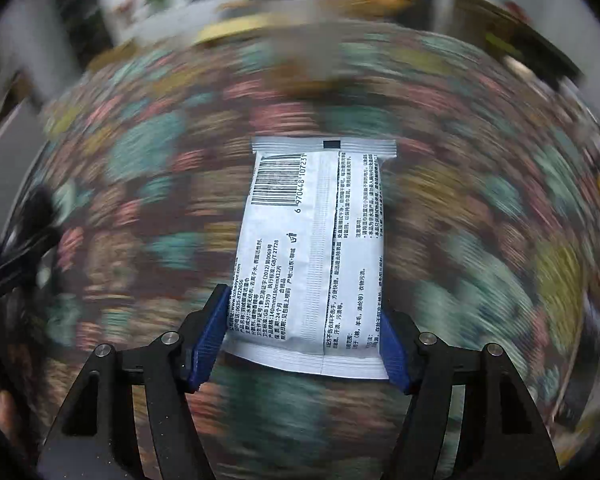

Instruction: Organize soft objects

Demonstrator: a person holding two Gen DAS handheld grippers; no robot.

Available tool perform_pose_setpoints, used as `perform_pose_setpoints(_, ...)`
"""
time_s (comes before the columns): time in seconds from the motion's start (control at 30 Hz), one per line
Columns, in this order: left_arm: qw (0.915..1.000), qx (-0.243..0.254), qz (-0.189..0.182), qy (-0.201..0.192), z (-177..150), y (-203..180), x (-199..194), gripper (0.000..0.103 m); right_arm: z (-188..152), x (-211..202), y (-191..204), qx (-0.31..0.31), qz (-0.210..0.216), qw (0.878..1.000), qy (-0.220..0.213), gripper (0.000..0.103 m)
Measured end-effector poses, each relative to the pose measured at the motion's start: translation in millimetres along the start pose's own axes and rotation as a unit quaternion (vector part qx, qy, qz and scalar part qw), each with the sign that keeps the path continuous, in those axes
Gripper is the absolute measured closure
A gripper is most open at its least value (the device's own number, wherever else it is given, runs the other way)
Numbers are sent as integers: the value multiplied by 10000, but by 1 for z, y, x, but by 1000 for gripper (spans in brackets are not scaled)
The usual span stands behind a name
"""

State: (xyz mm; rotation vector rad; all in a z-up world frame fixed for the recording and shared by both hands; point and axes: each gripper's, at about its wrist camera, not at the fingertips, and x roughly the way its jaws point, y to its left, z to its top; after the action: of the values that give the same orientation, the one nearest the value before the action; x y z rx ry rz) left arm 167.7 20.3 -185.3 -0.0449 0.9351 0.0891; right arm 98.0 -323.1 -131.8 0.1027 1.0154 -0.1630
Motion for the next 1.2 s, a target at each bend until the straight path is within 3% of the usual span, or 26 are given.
perform_pose_setpoints(0.1,10000,-1,1,0,0,0,0,0,29,13,-49,367,-261,9989,-164,33)
perform_pose_setpoints(0.2,10000,-1,0,-1,0,0,0,0,81,36,-79,448,-68,9976,-515,30)
perform_pose_setpoints(0.33,10000,-2,2,-1,0,0,0,0,111,52,-75,407,-228,9978,-465,24)
perform_pose_setpoints(0.47,10000,-1,2,0,0,0,0,0,86,18,-53,341,-252,9950,-900,18)
perform_pose_setpoints(0.67,10000,-2,2,-1,0,0,0,0,26,24,-45,570,-505,9963,-394,16)
perform_pose_setpoints(0.7,10000,-2,2,-1,0,0,0,0,21,21,-44,526,-511,9956,-585,16)
perform_pose_setpoints(0.83,10000,-3,2,-1,0,0,0,0,24,21,-42,504,-538,9959,-520,11)
perform_pose_setpoints(1.2,10000,-4,4,-1,0,0,0,0,27,19,-44,515,-522,9959,-528,11)
